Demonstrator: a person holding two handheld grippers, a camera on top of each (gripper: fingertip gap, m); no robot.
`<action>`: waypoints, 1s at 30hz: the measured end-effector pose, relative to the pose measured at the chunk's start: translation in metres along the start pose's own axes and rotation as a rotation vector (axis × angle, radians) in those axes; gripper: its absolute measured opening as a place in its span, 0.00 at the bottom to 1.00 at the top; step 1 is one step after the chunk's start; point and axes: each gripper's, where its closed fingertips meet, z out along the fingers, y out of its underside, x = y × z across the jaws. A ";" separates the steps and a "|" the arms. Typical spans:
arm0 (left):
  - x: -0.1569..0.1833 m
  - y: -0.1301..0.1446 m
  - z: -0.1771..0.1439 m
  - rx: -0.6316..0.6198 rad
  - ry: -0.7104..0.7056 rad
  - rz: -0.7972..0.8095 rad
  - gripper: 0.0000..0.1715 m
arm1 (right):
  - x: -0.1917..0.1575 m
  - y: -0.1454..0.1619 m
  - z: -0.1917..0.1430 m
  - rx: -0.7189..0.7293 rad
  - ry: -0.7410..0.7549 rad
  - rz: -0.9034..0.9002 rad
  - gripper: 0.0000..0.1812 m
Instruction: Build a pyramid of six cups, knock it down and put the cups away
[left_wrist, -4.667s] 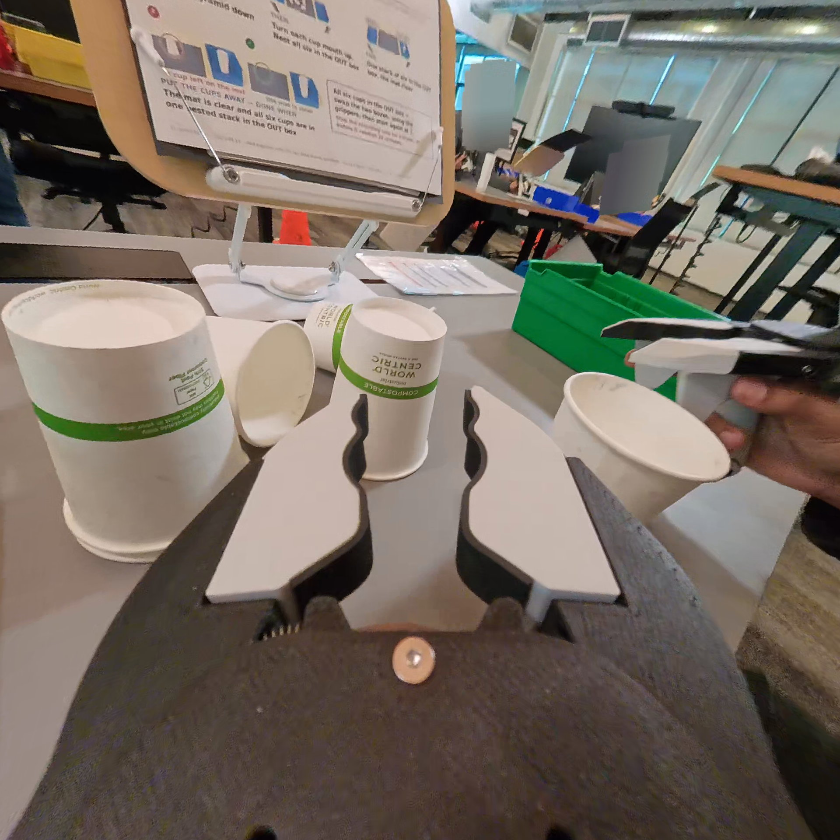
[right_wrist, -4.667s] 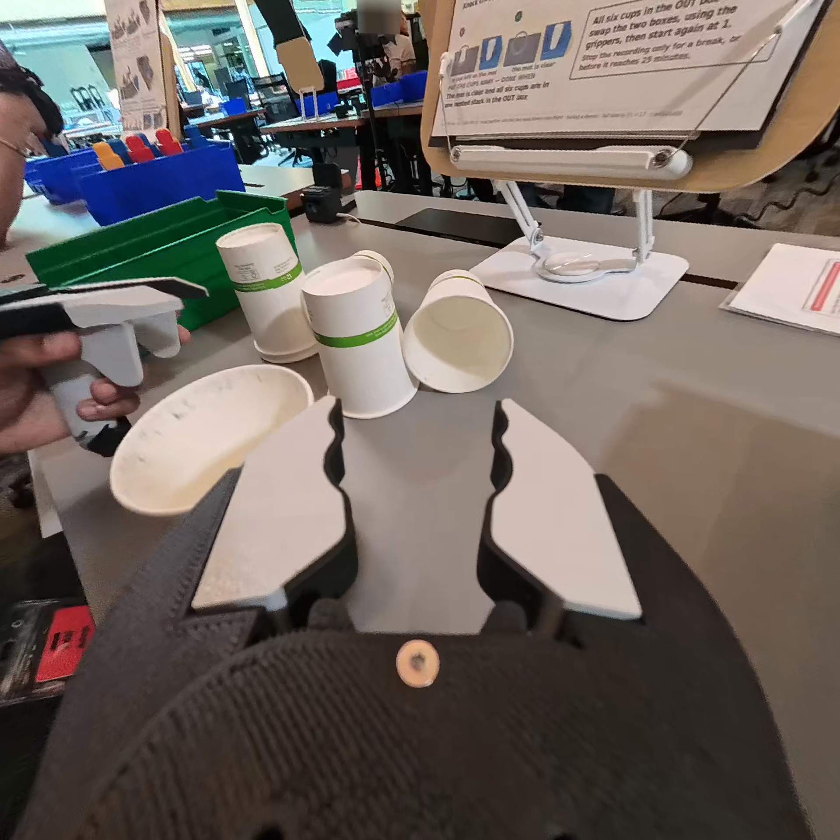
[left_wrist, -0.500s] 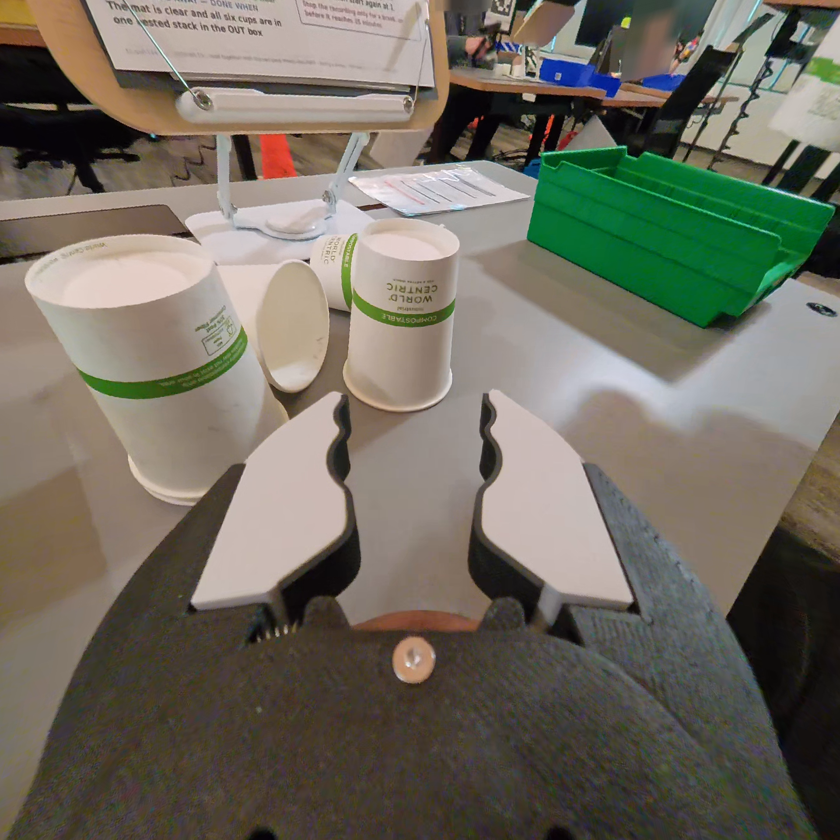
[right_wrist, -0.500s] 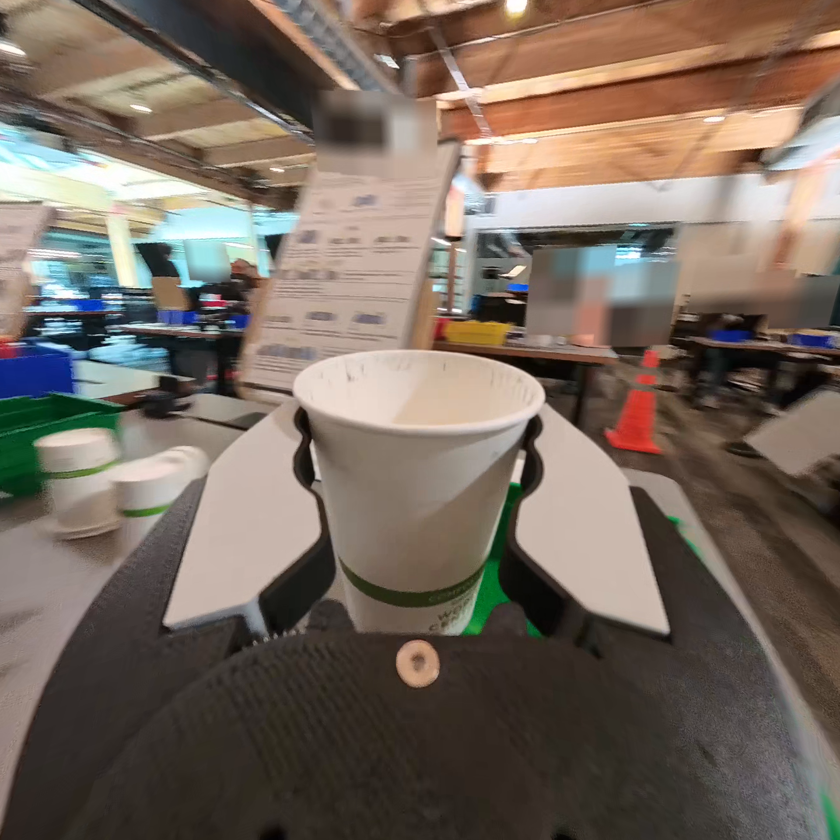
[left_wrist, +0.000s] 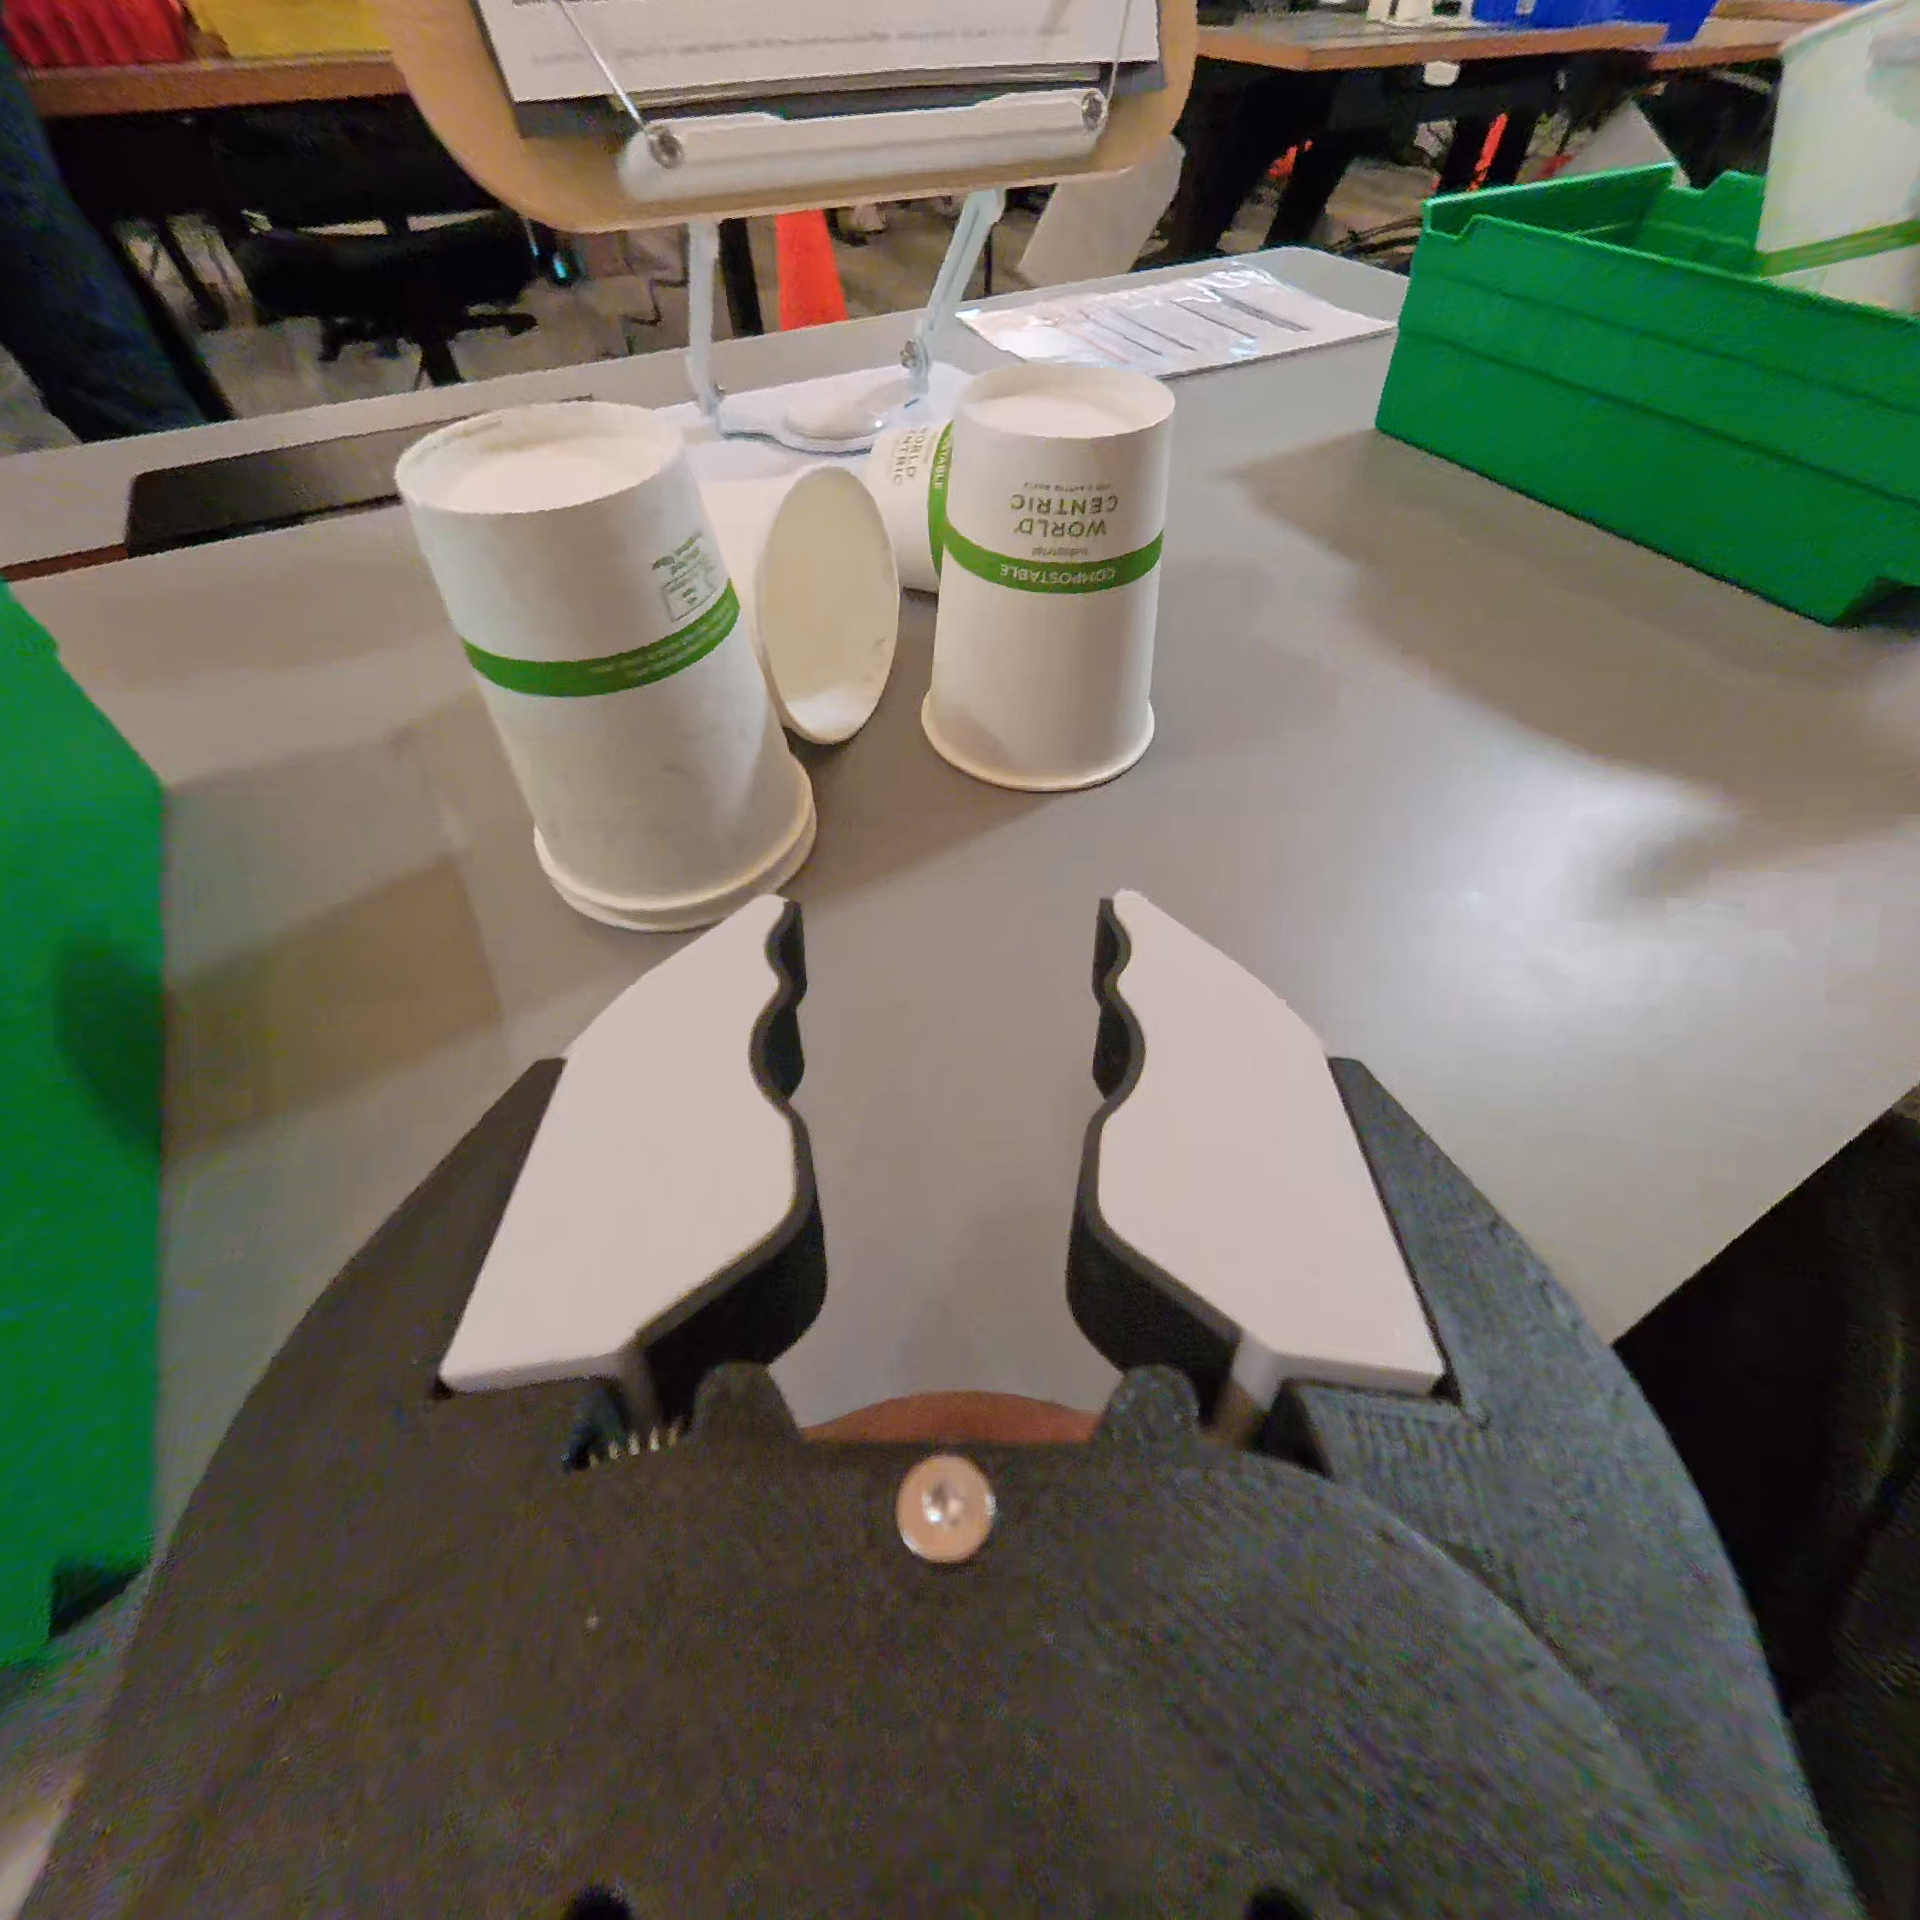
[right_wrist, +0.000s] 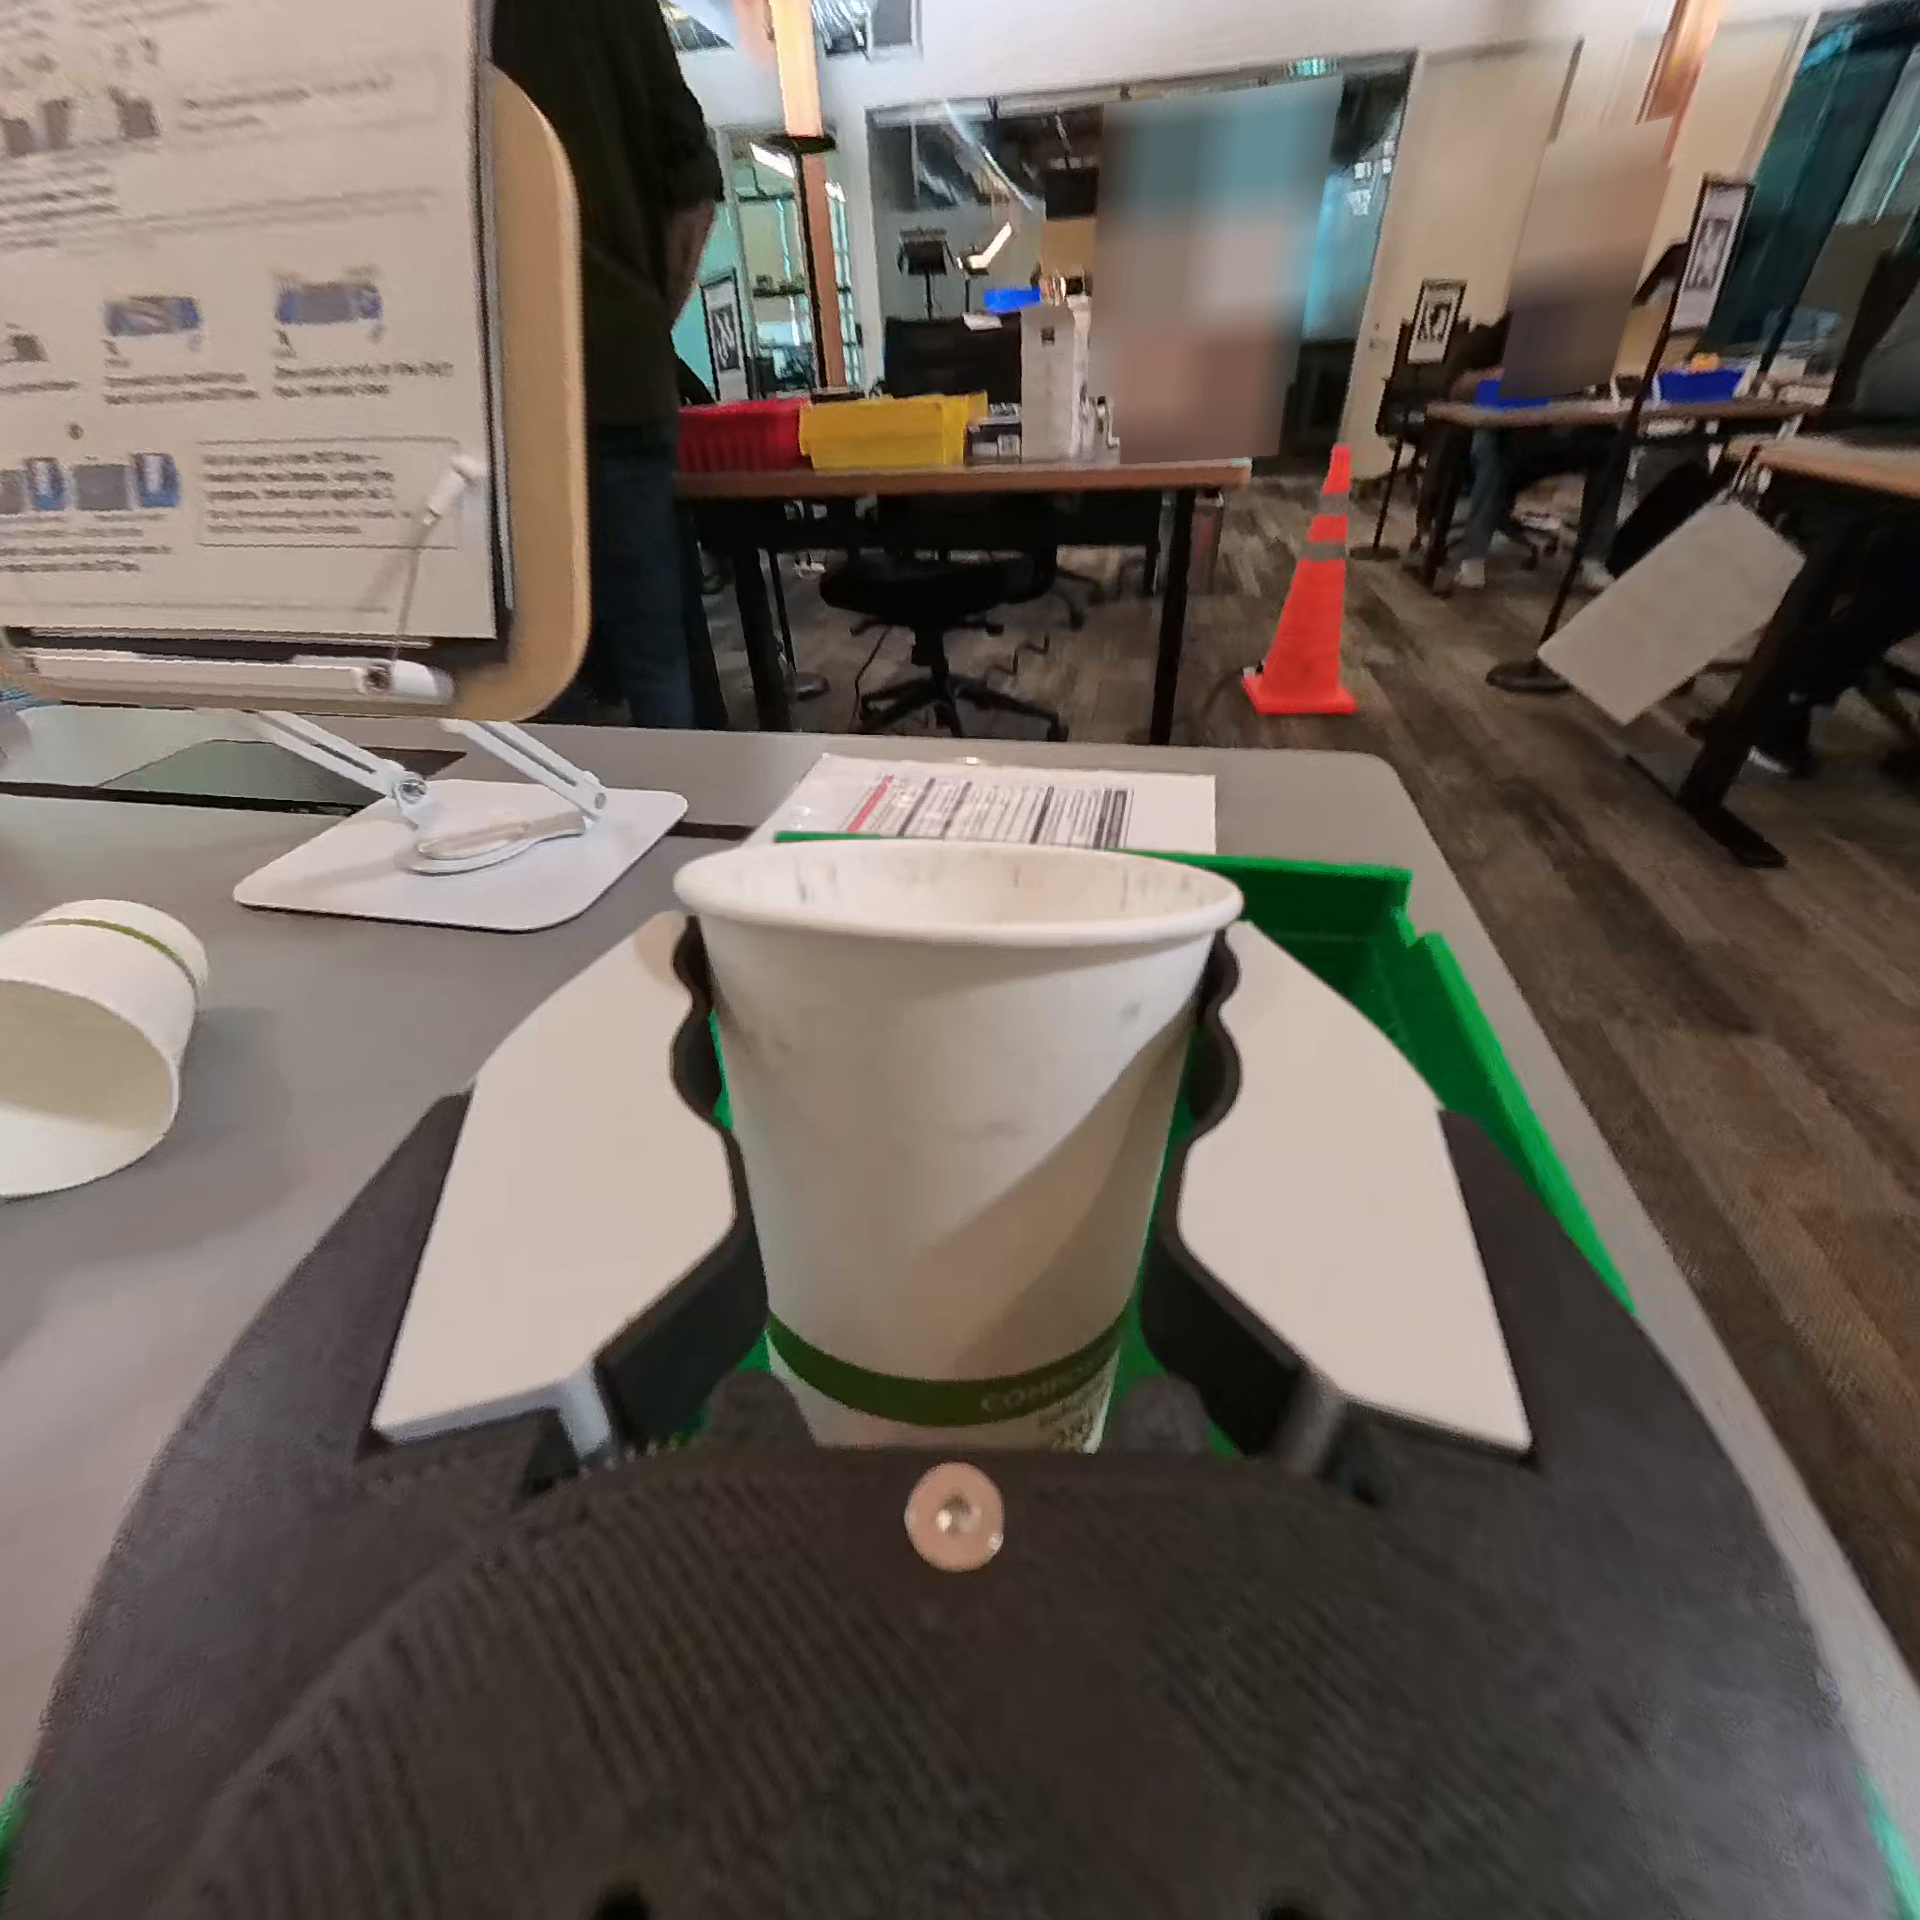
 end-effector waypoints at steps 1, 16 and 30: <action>-0.003 0.001 -0.005 0.004 -0.016 -0.005 0.32 | 0.003 0.006 0.006 -0.024 0.007 0.022 0.50; -0.011 0.006 -0.018 -0.004 -0.070 0.008 0.31 | 0.009 0.060 0.028 -0.296 0.061 -0.027 0.51; -0.002 -0.002 0.001 0.006 -0.024 0.025 0.31 | 0.007 0.051 -0.010 -0.354 0.059 -0.140 0.60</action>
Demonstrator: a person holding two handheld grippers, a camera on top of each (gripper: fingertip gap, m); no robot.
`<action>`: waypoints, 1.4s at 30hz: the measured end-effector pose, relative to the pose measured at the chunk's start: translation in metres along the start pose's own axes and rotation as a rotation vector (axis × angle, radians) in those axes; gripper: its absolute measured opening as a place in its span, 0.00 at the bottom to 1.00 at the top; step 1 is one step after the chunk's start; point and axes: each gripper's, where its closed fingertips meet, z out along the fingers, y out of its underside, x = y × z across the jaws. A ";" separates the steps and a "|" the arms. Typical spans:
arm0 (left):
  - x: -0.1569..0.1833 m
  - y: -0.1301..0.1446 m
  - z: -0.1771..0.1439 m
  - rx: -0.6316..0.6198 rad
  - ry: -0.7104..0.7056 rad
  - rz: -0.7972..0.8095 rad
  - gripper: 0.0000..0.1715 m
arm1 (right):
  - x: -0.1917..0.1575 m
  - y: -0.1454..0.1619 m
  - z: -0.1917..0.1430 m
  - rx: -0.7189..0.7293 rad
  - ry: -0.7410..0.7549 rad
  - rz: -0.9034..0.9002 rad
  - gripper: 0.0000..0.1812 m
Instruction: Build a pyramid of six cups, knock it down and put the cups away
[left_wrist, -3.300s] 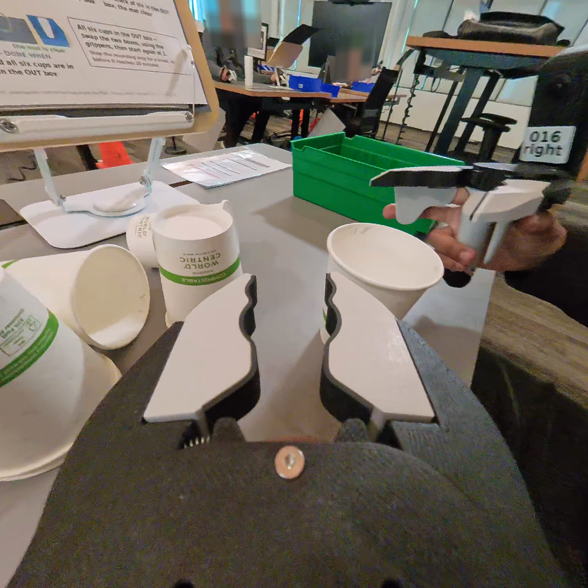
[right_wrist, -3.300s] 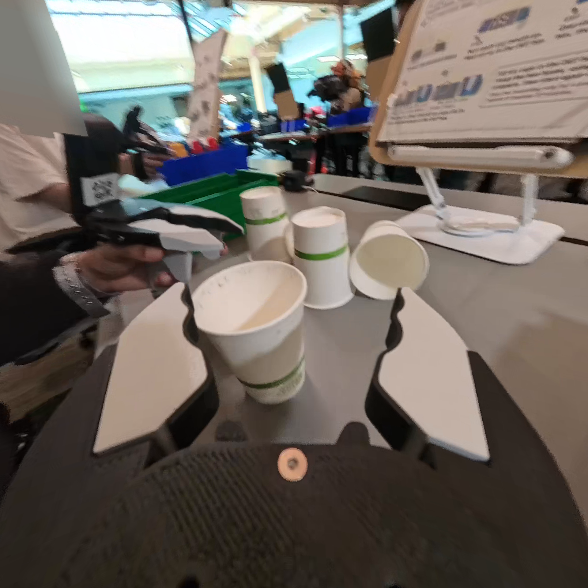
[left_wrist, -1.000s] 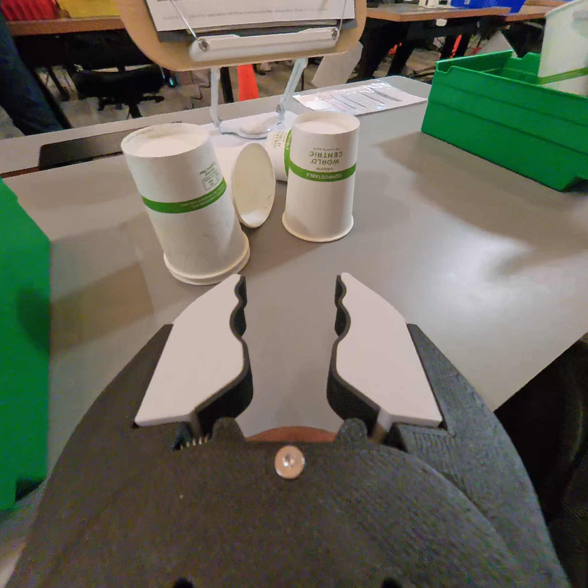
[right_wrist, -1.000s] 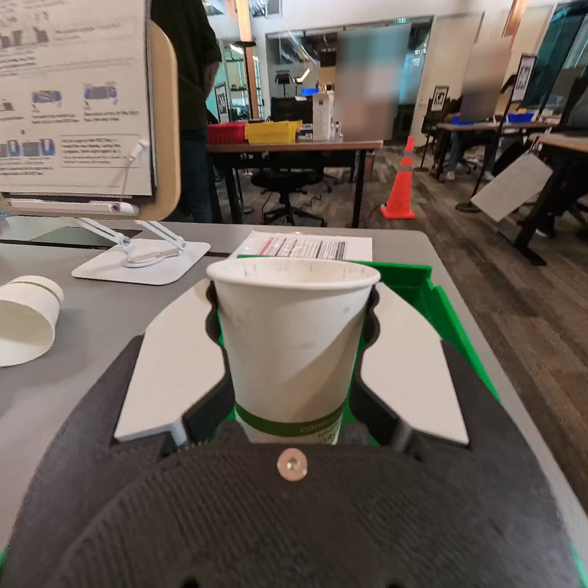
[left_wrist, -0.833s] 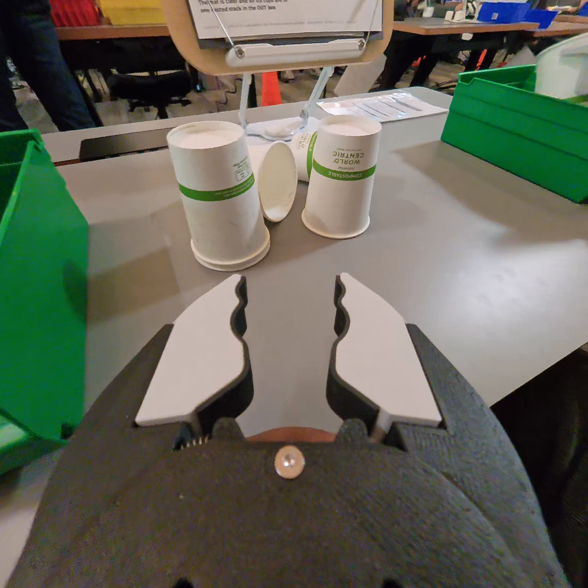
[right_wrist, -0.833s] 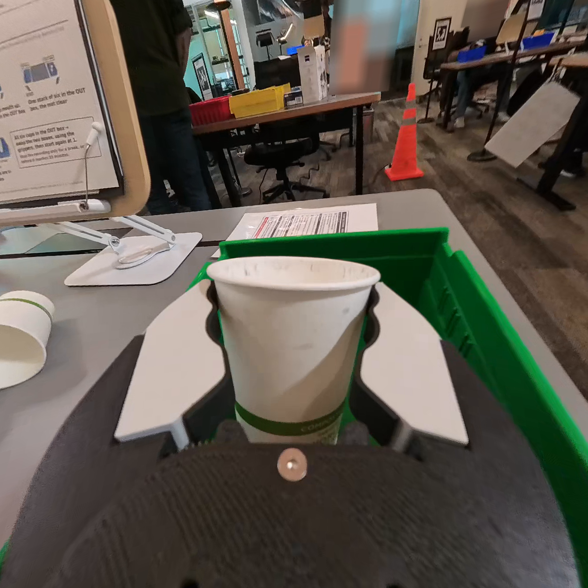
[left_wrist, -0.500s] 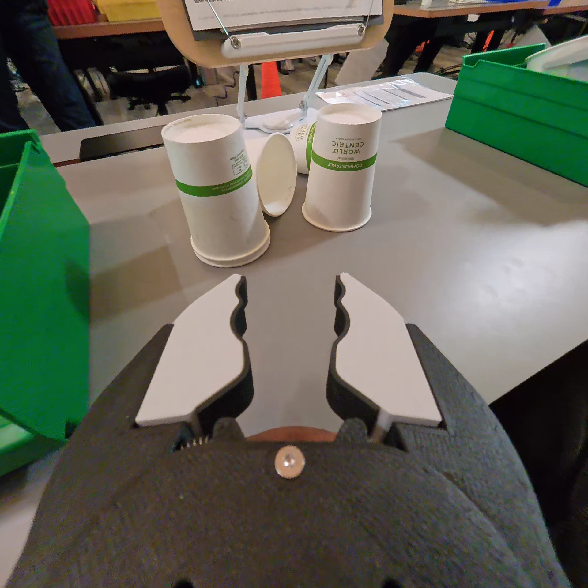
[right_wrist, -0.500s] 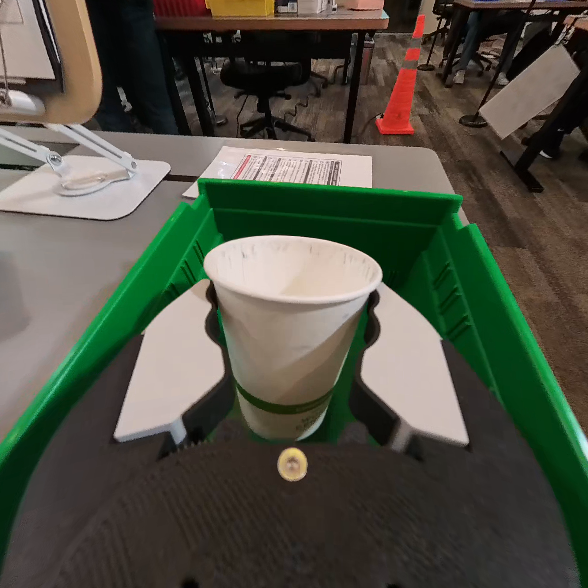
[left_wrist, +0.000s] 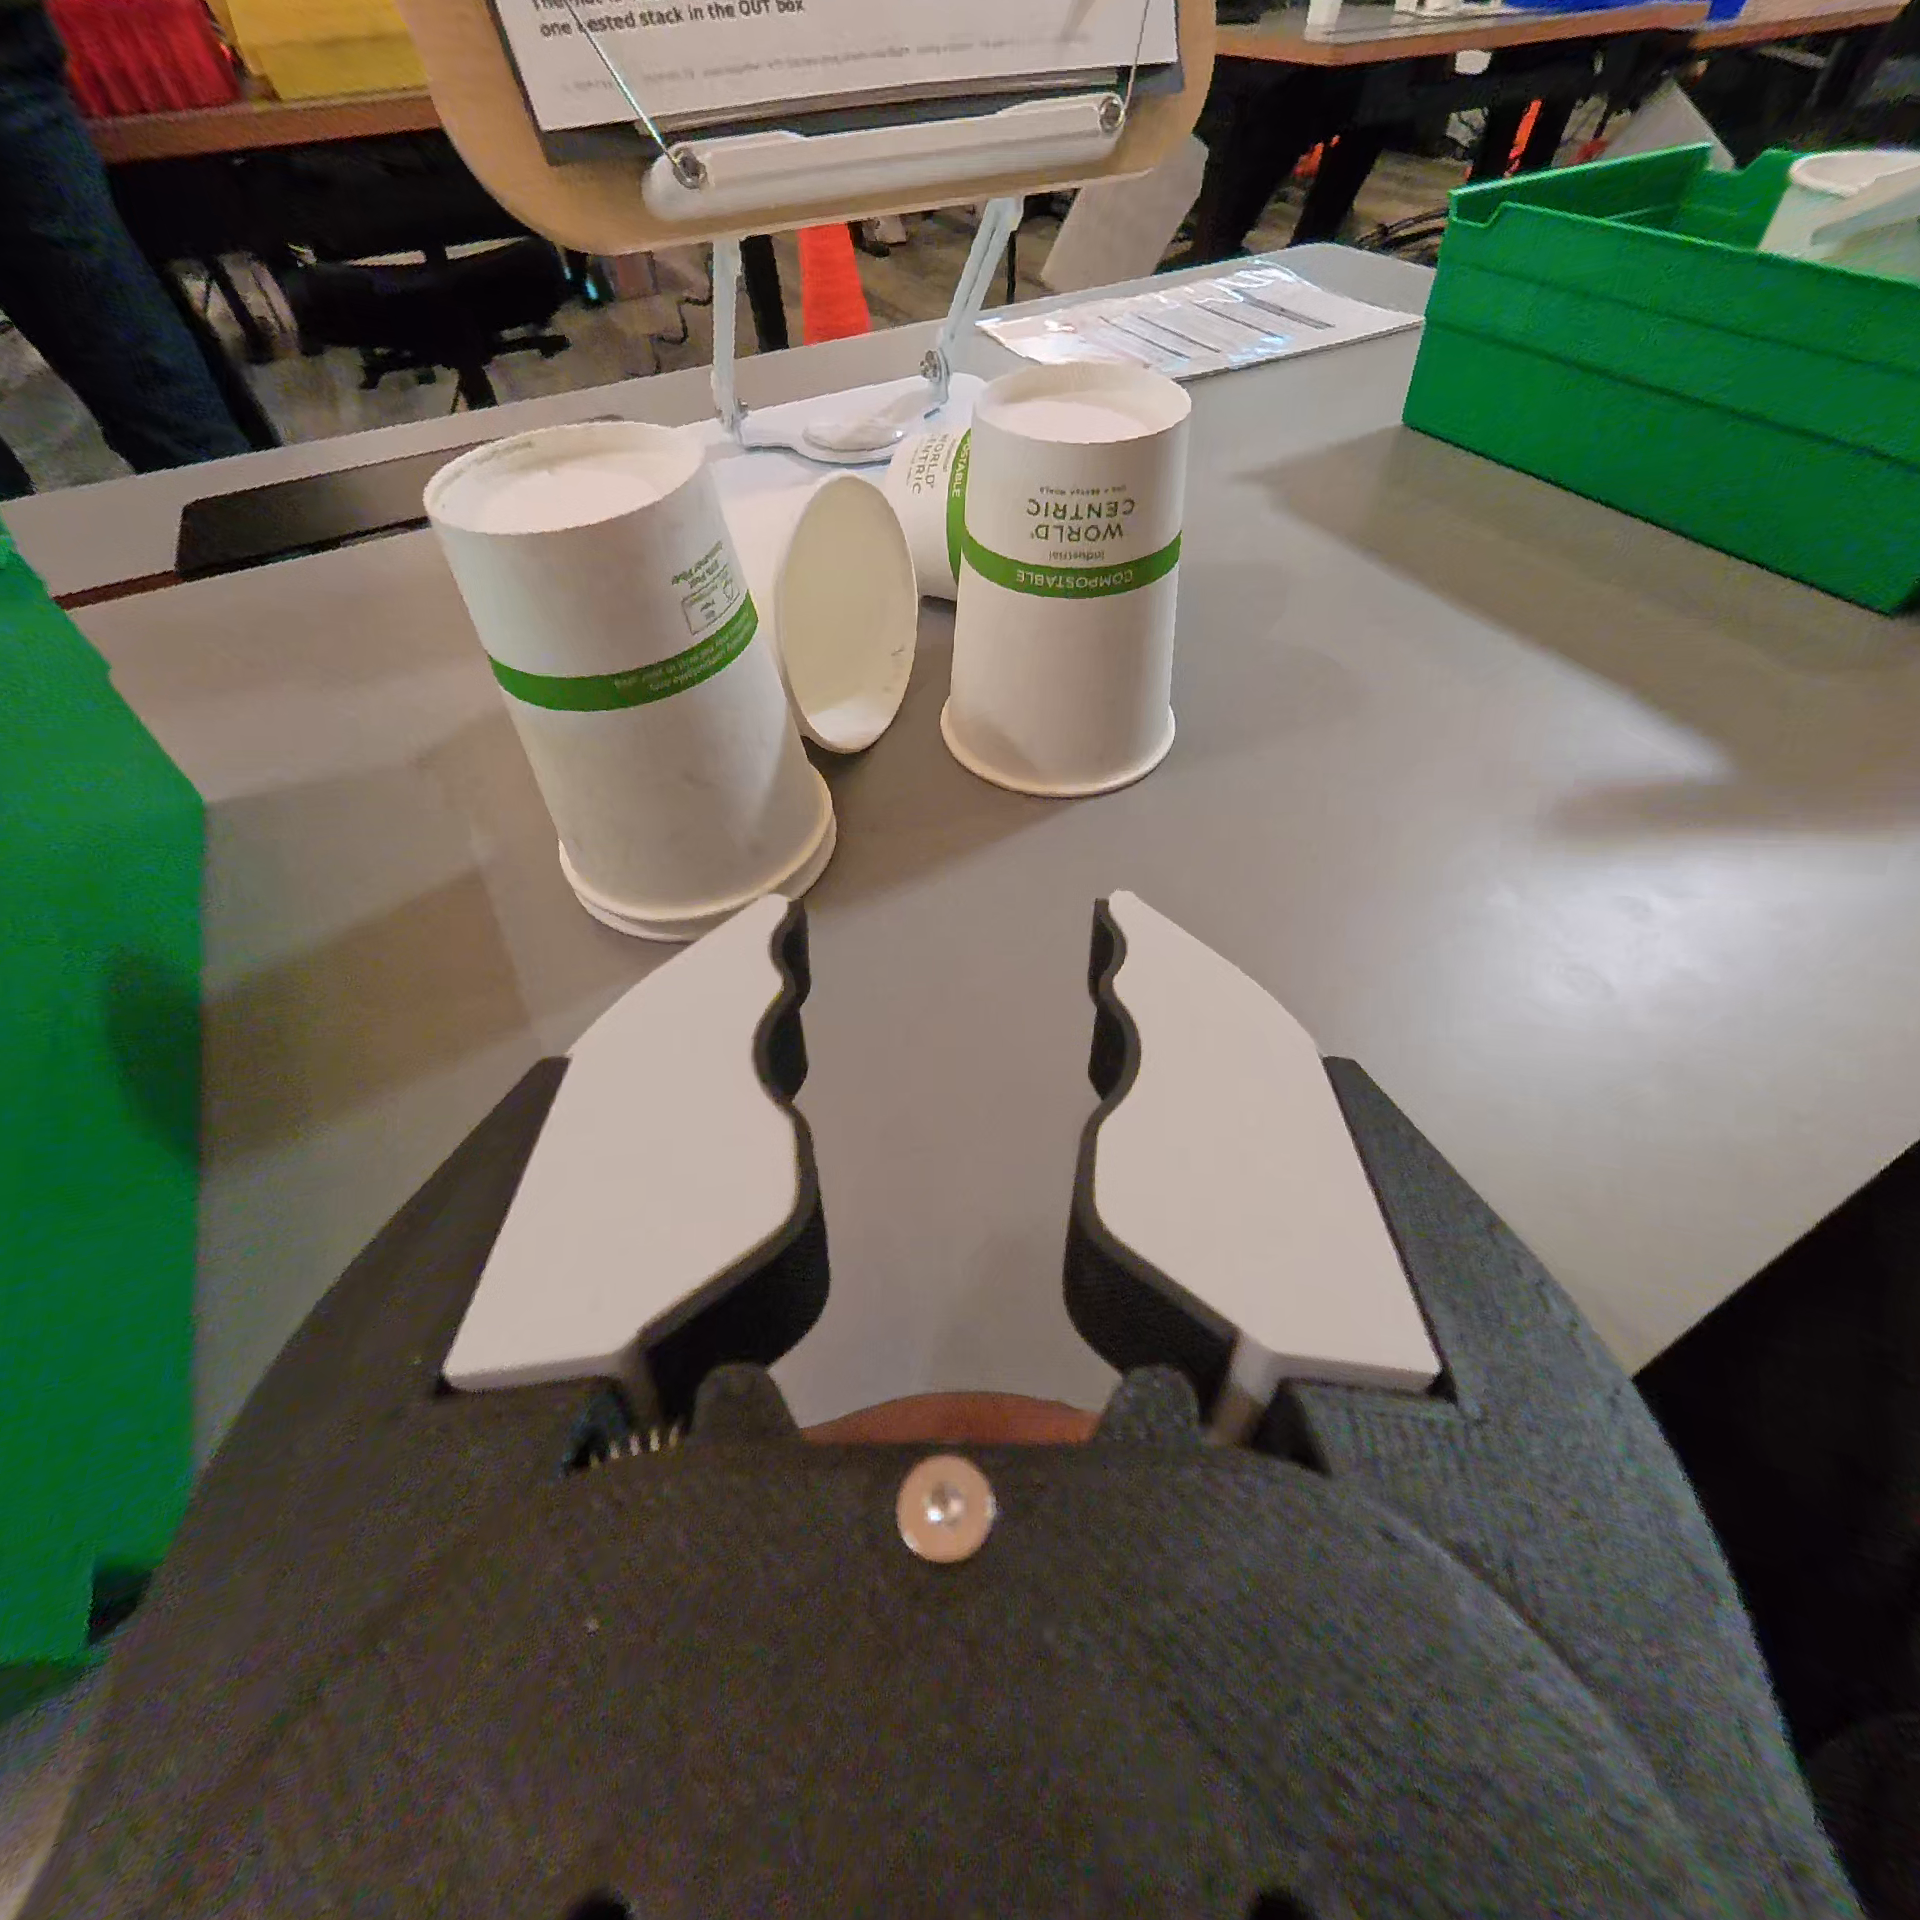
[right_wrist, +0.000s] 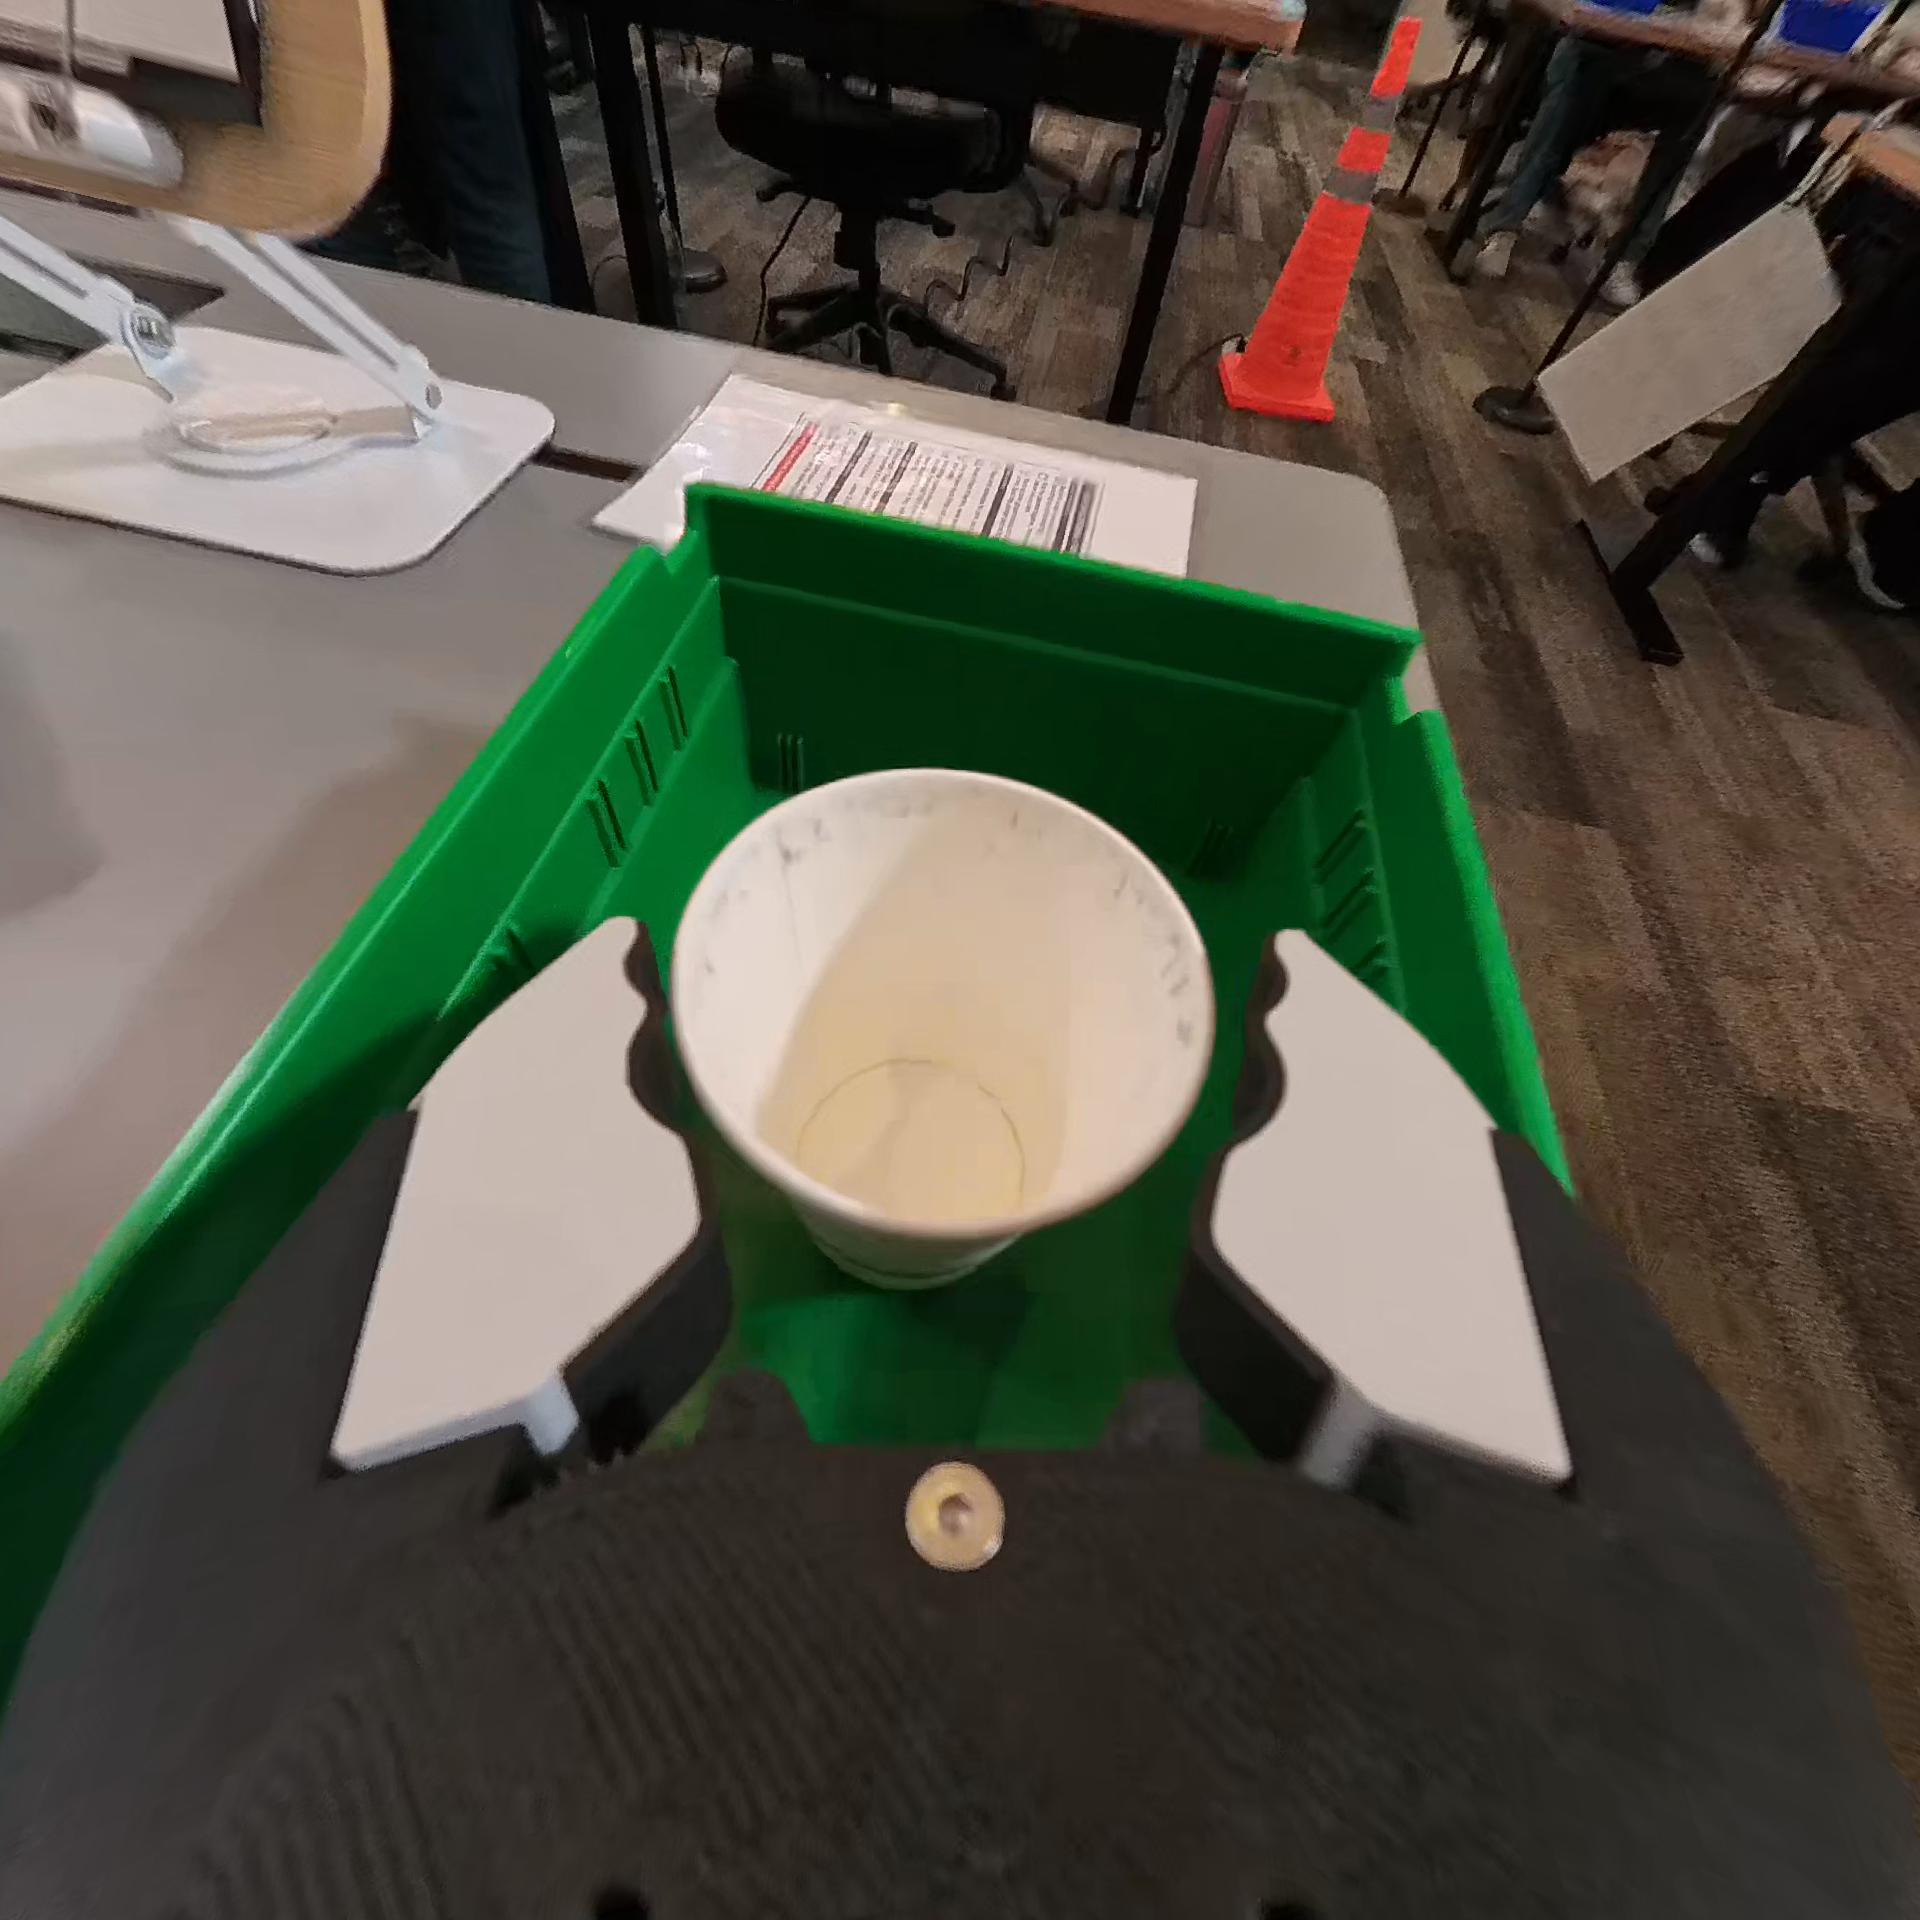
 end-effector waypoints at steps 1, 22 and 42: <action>0.001 -0.002 0.003 0.004 0.007 0.000 0.31 | 0.001 -0.004 -0.006 0.028 0.004 -0.004 0.58; 0.023 -0.033 0.062 0.074 0.127 -0.083 0.31 | -0.285 -0.086 -0.119 0.675 -0.551 0.069 0.47; -0.021 -0.009 0.004 0.073 -0.070 -0.154 0.30 | -0.425 -0.054 0.001 0.407 -0.668 -0.693 0.20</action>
